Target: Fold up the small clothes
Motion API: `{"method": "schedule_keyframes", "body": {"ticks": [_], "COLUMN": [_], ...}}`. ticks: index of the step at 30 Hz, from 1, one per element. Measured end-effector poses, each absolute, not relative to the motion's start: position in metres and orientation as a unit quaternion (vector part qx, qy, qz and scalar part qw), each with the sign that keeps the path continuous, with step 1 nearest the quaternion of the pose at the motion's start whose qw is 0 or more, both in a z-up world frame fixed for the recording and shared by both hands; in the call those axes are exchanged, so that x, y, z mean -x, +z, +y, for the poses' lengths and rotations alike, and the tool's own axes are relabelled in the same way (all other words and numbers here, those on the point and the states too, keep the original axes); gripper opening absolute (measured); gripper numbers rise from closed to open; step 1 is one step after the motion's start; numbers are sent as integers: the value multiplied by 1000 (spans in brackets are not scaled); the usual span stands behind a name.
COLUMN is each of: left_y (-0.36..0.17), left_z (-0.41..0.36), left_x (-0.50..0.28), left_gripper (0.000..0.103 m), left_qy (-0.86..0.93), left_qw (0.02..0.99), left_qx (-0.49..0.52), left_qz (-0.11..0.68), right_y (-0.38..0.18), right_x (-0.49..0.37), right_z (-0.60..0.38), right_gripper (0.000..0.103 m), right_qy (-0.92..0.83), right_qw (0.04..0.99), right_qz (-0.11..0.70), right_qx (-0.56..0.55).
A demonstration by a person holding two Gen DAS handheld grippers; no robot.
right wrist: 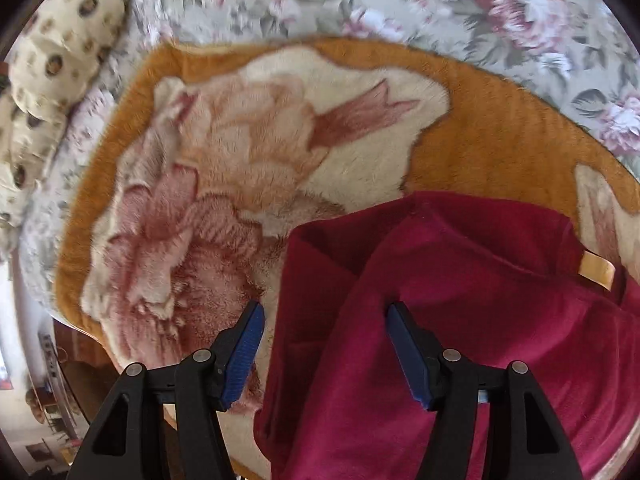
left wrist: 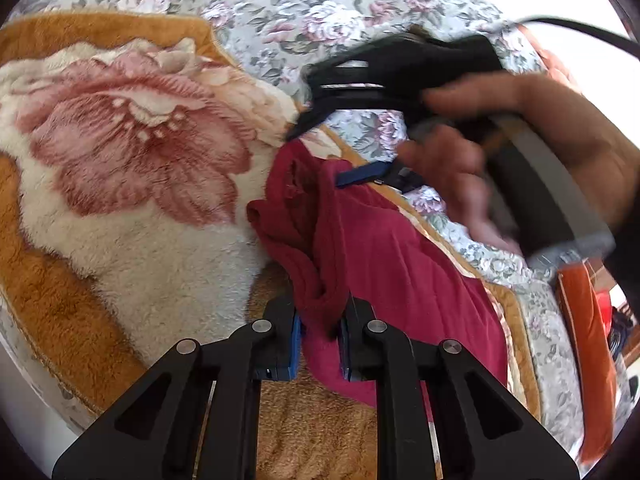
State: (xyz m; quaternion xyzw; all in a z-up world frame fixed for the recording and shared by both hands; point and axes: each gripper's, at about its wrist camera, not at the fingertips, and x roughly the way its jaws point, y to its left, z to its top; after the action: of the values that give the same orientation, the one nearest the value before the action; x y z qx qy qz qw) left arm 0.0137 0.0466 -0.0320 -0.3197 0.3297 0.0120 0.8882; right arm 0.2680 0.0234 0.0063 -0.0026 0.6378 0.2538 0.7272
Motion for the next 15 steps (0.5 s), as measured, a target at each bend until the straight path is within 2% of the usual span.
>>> {"method": "schedule_keyframes", "body": {"ticks": [1,5,8,10,11,13,14,15], "left_y": [-30,-29,-30,-31,-31,-30,-31,-30], "left_z": [46,46,49,51,52,52,53,52], "left_x": [-15,-15,-15,-15,-15,-15,-15,-15], "left_gripper": [13,13,13,13,11,10,8,7], "left_qy": [11,8,7,5,4,2,0,-1], "left_qw": [890,891,889,888,888,888,888,888], "left_qx": [317,315,321,324,324,325,325,325], "left_qz": [328,327,327,327,326,326,326,325], "right_y": [5,-5,-12,-12,-11,-7,-3,1], "right_x": [-269,-277,-281,-281,-282,-286,-288,-290], "right_z": [30,52,64,66,64,51,42,32], "right_gripper": [64,77,78,65,48,32,18,14], "right_qy": [251,235,221,217,210,210,213,219], "right_qw": [728,719,707,710,715,719,722,724], "right_qz": [638,652,665,660,654,652,650,648], "right_qx": [16,55,99,119,131,116,104,92]}}
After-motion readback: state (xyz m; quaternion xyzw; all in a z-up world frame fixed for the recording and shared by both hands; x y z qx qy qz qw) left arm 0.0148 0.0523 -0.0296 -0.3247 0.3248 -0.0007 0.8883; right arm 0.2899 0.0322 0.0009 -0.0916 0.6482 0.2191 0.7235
